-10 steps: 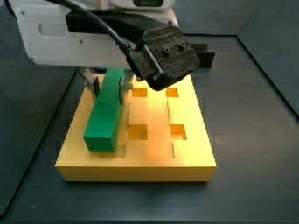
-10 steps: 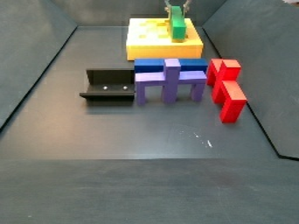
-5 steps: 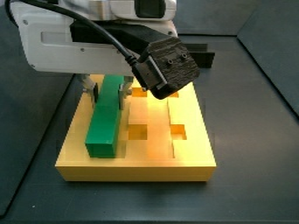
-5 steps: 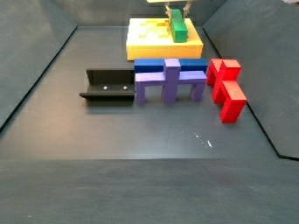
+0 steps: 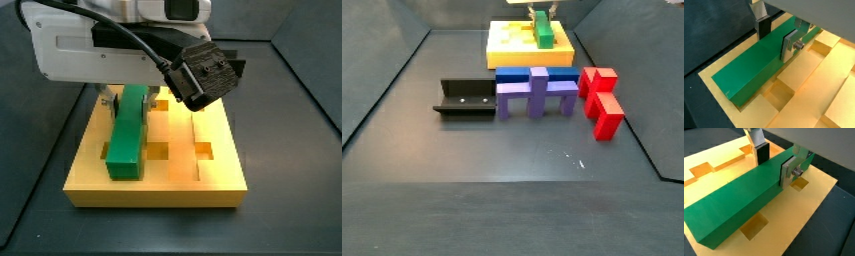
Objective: Pick up the green object. Move up. Move to above the board. Insert the green object.
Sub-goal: Insert the green object.
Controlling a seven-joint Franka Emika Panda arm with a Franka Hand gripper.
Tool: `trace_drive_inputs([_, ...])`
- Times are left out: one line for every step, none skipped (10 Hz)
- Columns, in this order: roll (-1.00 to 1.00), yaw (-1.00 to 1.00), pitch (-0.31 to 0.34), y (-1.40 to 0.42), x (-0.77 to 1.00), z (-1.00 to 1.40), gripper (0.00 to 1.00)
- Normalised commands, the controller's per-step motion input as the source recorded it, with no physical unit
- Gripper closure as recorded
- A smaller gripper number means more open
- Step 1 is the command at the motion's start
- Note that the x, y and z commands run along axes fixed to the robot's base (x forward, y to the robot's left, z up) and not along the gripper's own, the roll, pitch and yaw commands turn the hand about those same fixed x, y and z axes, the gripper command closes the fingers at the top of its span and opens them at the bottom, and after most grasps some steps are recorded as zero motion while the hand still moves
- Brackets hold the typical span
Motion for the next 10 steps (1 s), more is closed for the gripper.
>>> trace_drive_inputs([0.03,0.0,0.017,-0.01,0.09,-0.37,1.0])
trace_drive_inputs([0.02,0.0,0.039,-0.07,0.23,-0.26,1.0])
trace_drive_inputs([0.01,0.0,0.049,-0.06,0.26,-0.25,1.0])
trace_drive_inputs([0.0,0.0,0.021,-0.03,0.2,-0.29,1.0])
trace_drive_inputs([0.0,0.0,0.014,-0.02,0.15,-0.28,1.0])
trace_drive_inputs([0.0,0.0,0.0,0.0,0.0,-0.39,1.0])
trace_drive_inputs([0.01,0.01,0.0,0.0,0.0,-0.45,1.0])
trace_drive_inputs([0.04,0.01,0.0,0.0,0.0,-0.49,1.0])
trace_drive_inputs([0.08,0.03,0.0,0.0,0.0,-0.4,1.0])
trace_drive_inputs([0.0,0.0,0.0,0.0,0.0,0.0,1.0])
